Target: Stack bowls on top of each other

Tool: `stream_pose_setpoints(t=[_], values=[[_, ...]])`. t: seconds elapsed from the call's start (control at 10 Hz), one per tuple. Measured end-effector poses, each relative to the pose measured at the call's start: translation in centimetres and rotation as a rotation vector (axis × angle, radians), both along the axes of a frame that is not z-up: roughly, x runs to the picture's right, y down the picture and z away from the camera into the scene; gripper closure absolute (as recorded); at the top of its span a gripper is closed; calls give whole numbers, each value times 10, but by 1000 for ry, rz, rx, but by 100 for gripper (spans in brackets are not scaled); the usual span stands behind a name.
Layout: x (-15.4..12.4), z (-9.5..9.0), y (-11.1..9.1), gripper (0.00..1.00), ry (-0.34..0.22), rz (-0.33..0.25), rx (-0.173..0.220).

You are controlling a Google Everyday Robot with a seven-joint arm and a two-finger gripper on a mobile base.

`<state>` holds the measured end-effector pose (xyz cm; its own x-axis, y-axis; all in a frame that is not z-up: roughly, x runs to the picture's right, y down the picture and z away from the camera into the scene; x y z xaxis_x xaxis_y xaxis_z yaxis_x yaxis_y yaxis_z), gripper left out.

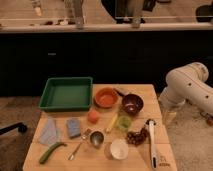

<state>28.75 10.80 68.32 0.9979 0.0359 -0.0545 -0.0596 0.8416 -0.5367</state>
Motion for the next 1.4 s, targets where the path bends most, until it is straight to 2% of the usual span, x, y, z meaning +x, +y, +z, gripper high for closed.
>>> stream_pose_setpoints(t=[1.4], values=[[0,0,0,20,0,0,0]])
